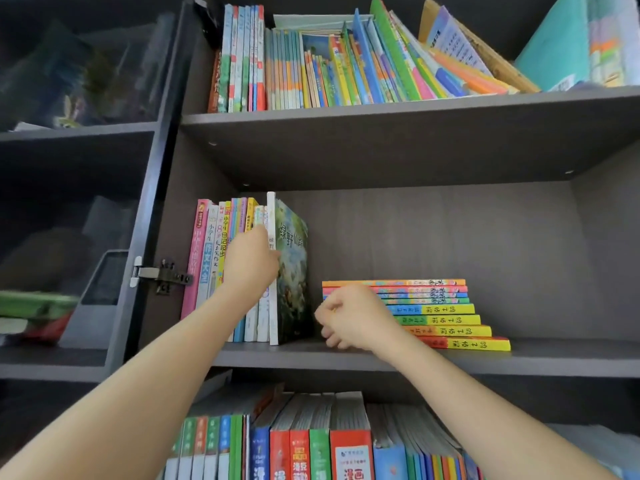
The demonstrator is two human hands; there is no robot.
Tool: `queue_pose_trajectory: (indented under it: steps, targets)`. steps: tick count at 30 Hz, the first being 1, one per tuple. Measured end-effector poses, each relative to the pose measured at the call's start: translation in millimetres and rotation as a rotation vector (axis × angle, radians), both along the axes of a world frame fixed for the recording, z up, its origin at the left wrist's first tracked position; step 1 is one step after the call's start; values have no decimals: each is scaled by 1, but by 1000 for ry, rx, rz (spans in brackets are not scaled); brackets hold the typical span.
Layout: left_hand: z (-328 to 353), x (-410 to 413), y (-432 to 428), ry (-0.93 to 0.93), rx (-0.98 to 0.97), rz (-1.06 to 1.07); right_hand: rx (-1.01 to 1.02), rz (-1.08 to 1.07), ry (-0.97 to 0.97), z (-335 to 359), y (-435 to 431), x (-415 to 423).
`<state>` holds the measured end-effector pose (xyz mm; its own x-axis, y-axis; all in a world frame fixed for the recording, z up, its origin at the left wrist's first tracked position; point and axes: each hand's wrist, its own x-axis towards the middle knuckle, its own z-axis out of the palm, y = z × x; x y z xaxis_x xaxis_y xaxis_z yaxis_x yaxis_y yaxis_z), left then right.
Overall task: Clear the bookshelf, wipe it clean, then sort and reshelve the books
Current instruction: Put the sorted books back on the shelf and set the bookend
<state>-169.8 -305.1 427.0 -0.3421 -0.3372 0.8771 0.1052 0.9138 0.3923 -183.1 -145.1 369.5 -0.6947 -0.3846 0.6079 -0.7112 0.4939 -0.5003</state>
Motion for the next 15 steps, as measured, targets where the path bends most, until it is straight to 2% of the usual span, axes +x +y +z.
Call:
queue_pose_trajectory:
  steps: [2, 4, 5, 7, 9, 11, 13, 15]
  targets:
    - [-6, 3, 3, 10, -63, 163, -93, -206, 128, -1, 39, 9]
    - [-13, 3, 18, 61, -287, 360, -27, -557, 323, 2, 86, 11]
    - [-17, 3, 26, 114, -415, 347, 54, -699, 353, 4, 107, 8]
    - [-25, -5, 53, 85, -647, 138, 296, -853, 209, 7, 148, -2]
    - [-32, -16, 74, -153, -794, -15, 493, -785, 46, 9, 177, -22]
    - [-33, -28, 88, -368, -808, -14, 537, -612, -41, 8, 193, -32]
    - [-30, -39, 95, -428, -798, 22, 529, -468, -41, 5, 201, -37]
    - [-25, -45, 97, -439, -825, 40, 595, -430, 66, 5, 201, -38]
